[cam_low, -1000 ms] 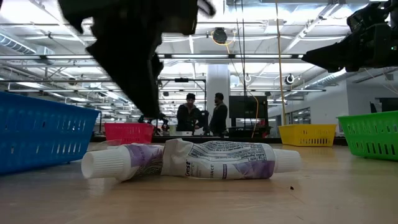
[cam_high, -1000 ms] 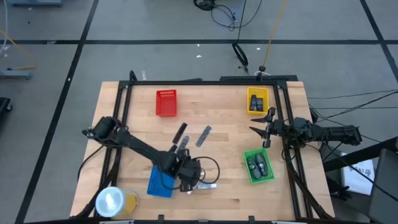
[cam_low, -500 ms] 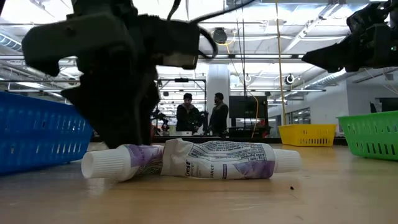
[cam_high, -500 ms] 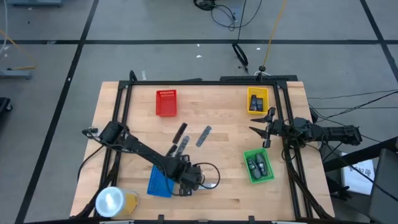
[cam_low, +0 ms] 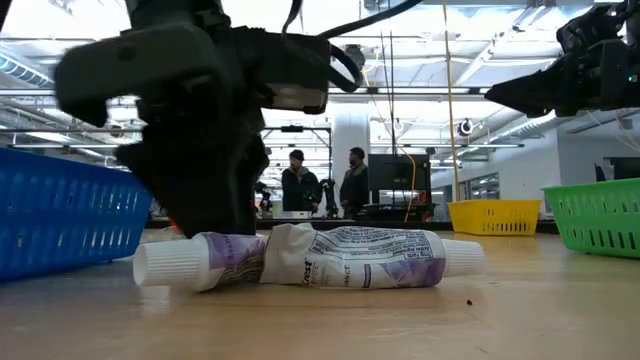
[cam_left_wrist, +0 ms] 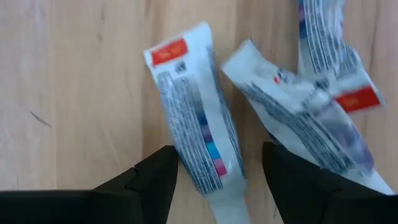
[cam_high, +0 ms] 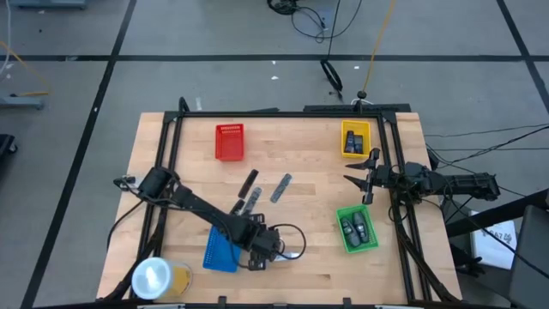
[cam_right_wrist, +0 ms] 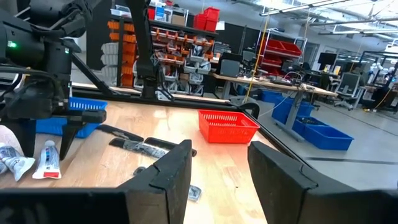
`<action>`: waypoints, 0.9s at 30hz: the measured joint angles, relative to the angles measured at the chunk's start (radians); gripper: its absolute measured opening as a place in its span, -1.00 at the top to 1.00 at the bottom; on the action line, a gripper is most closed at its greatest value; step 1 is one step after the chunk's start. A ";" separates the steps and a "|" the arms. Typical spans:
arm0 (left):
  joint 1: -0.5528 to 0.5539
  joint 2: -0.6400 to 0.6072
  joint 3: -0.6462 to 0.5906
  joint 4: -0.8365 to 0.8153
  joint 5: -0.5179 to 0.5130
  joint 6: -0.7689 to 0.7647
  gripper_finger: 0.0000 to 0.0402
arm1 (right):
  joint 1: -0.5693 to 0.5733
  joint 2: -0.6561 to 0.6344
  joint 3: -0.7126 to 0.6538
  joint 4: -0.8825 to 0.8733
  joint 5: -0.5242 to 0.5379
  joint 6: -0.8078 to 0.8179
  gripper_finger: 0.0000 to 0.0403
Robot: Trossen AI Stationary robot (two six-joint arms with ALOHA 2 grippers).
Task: Pick & Place Travel size toiletries
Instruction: Put the top white purple toothpaste into the blue basket
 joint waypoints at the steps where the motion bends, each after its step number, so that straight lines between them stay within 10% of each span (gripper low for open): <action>1: 0.004 0.001 0.000 0.001 -0.001 0.000 -0.12 | 0.000 0.000 0.000 0.000 0.000 0.000 0.25; 14: 0.038 -0.007 -0.003 -0.007 0.009 0.004 0.60 | 0.000 0.000 0.000 0.000 0.000 0.000 0.24; 27: 0.063 -0.134 -0.006 -0.163 -0.069 0.026 0.88 | 0.000 0.002 0.000 -0.001 0.000 0.000 0.25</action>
